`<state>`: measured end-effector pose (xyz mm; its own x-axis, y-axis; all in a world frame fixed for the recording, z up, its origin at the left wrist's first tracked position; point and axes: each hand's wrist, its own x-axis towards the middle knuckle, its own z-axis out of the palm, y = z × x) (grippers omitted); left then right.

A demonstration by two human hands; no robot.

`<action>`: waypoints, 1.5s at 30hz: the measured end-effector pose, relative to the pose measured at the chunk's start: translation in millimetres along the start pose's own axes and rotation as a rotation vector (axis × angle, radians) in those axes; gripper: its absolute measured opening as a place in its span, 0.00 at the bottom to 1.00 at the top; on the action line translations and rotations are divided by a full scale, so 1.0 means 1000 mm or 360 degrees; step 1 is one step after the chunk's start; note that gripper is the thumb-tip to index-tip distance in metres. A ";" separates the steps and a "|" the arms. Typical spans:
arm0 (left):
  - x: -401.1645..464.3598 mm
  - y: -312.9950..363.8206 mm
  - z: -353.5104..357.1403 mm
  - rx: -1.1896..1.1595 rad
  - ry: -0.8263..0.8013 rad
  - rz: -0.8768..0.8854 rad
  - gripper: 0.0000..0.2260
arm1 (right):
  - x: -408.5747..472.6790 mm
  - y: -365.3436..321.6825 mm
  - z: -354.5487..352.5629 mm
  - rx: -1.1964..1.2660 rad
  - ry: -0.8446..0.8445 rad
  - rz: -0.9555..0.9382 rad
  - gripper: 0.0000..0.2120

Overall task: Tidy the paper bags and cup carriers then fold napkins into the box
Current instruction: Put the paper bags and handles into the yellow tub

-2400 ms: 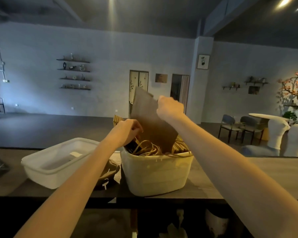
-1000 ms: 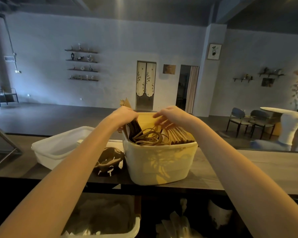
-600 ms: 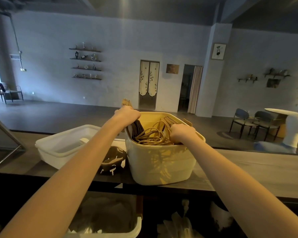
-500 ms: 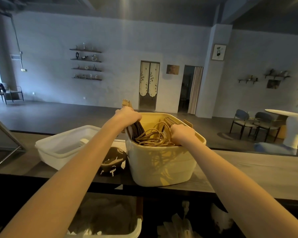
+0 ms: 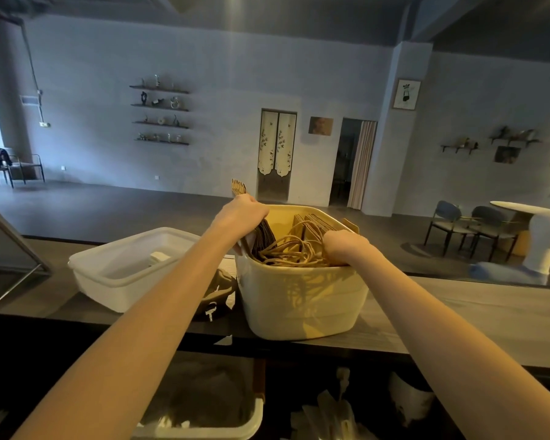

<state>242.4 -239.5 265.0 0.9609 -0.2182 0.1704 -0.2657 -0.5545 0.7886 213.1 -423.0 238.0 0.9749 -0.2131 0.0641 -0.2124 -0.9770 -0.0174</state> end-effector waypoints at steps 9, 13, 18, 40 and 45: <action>-0.003 0.015 -0.001 0.0078 -0.0093 -0.0083 0.17 | -0.007 0.011 -0.038 0.0667 0.0262 -0.0025 0.15; -0.009 0.016 -0.011 0.0232 -0.0085 -0.0015 0.18 | -0.018 0.003 -0.049 0.0760 0.0440 -0.0168 0.15; -0.019 0.019 -0.017 0.0197 -0.0009 0.0204 0.12 | -0.037 -0.007 -0.063 0.0901 0.0458 -0.0315 0.14; -0.211 -0.108 -0.055 -0.0431 0.0153 -0.0242 0.10 | -0.161 -0.127 0.045 0.1710 0.0098 -0.0707 0.11; -0.256 -0.162 -0.038 -0.0466 0.0231 -0.0527 0.08 | -0.182 -0.147 0.112 0.1721 -0.0243 -0.0640 0.10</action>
<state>42.4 -63.1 116.1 0.9968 0.0588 -0.0541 0.0702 -0.3207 0.9446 74.0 -239.7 117.3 0.9726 0.1862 0.1392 0.2099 -0.4458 -0.8702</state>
